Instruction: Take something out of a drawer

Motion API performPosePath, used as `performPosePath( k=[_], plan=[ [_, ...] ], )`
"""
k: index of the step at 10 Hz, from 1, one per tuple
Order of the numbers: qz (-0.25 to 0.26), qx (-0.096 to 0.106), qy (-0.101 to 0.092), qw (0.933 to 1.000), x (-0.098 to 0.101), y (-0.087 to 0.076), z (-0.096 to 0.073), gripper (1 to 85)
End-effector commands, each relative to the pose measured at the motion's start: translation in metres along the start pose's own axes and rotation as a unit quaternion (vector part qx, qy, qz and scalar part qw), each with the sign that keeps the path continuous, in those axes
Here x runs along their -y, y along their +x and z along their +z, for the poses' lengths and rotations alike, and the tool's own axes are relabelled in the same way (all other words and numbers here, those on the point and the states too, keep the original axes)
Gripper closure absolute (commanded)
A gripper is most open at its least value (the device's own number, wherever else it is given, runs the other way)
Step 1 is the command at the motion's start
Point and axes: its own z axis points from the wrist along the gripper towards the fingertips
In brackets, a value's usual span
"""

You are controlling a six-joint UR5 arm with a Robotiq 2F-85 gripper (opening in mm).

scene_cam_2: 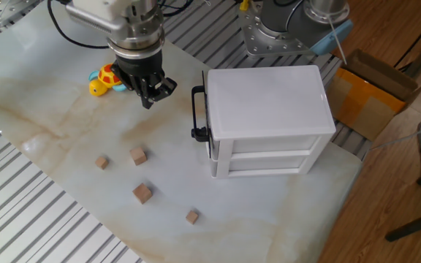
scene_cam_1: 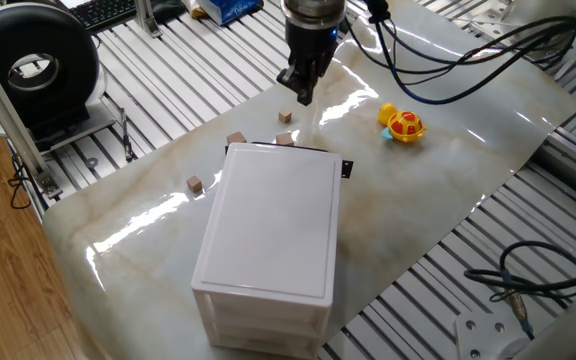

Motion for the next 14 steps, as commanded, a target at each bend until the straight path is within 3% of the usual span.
performPosePath(
  k=[1,2,4,5,6,8,10,12,14],
  plan=[
    [-0.031,-0.019,-0.008,0.9993,0.000,0.010,-0.006,84.7],
    [-0.038,-0.018,-0.002,0.9991,0.003,0.010,-0.006,84.7],
    [-0.059,0.010,0.046,0.9971,0.028,-0.006,-0.007,84.7],
    [-0.057,0.008,0.034,0.9977,0.022,-0.005,-0.006,84.0],
    [-0.055,0.010,0.002,0.9984,0.005,-0.005,-0.006,78.0],
    [-0.109,0.024,-0.021,0.9936,-0.015,-0.009,-0.006,56.0],
    [-0.120,0.014,-0.016,0.9926,-0.029,-0.002,-0.006,52.7],
    [-0.143,0.019,-0.010,0.9895,-0.028,-0.002,-0.008,38.3],
    [-0.162,0.013,-0.001,0.9867,-0.023,0.000,-0.008,36.0]
  ],
)
